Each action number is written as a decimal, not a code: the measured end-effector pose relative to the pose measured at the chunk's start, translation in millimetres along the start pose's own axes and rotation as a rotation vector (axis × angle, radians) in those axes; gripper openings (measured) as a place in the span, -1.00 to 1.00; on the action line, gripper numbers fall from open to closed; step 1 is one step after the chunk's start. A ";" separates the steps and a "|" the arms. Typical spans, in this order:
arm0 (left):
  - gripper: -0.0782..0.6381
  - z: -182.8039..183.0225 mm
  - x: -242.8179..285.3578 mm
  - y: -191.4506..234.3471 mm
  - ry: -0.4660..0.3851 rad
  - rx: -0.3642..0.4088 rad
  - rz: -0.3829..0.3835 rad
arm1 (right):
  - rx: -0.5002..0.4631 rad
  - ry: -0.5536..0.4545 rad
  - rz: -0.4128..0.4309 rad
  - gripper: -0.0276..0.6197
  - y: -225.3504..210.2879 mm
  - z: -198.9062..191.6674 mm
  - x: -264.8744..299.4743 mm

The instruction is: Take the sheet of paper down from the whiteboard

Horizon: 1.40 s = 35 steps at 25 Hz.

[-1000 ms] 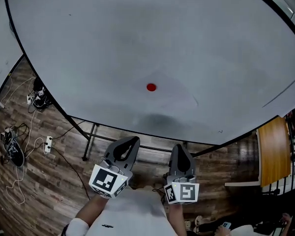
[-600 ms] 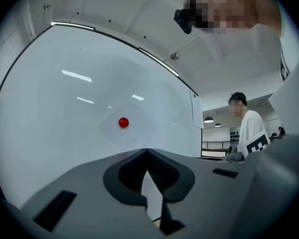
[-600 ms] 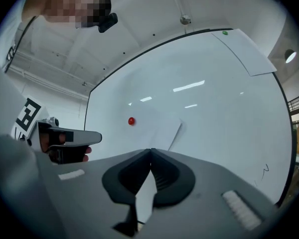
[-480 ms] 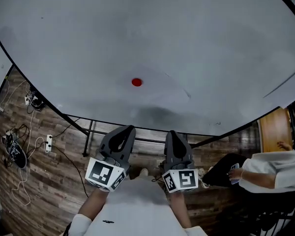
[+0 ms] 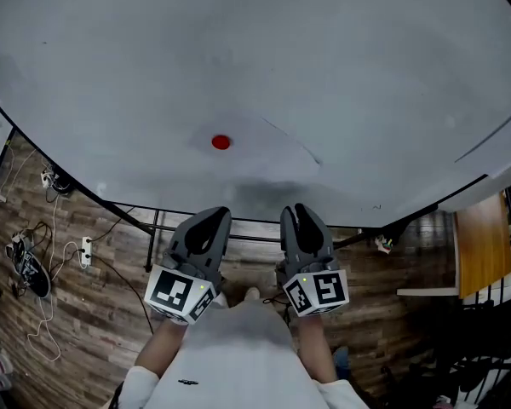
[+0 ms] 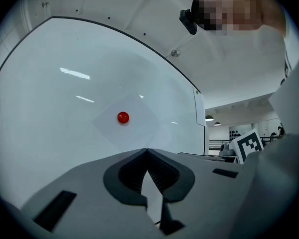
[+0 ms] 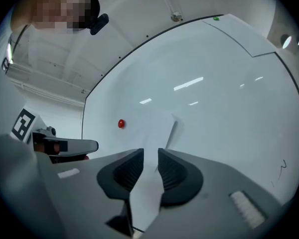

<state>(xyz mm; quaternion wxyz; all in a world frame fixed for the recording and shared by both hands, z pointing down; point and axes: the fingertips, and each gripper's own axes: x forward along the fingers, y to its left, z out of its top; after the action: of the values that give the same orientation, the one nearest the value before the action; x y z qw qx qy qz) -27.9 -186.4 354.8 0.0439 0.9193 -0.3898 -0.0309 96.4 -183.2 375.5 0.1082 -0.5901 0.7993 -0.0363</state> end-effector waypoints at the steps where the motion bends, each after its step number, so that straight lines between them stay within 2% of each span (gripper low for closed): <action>1: -0.76 -1.1 2.1 0.8 0.003 -0.001 -0.001 | 0.004 0.005 0.003 -0.63 -2.3 -1.4 3.3; 17: -0.76 -15.3 30.4 16.2 0.045 -0.015 0.010 | 0.091 0.073 0.071 -0.52 -22.6 -30.0 52.1; 26: -0.76 -12.4 25.7 18.1 0.048 -0.012 0.019 | 0.090 0.050 0.145 -0.52 -6.6 -19.9 59.7; 27: -0.76 -12.1 27.4 17.7 0.047 -0.011 0.019 | 0.087 0.046 0.145 -0.57 -6.9 -18.9 59.9; 29: -0.76 -12.5 28.4 16.9 0.045 -0.010 0.018 | 0.081 0.039 0.146 -0.82 -5.6 -17.8 59.1; 30: -0.76 -12.9 28.1 16.5 0.045 -0.010 0.018 | 0.078 0.036 0.146 -0.88 -4.4 -17.1 58.4; 35: -0.76 -7.2 21.4 19.3 0.034 -0.004 0.023 | 0.062 0.029 0.150 -0.89 4.5 -10.2 56.7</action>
<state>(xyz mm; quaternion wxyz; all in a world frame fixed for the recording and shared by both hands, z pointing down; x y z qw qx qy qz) -26.1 -214.7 363.5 0.0530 0.9150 -0.3996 -0.0156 74.1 -236.5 377.2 0.1174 -0.5242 0.8412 -0.0614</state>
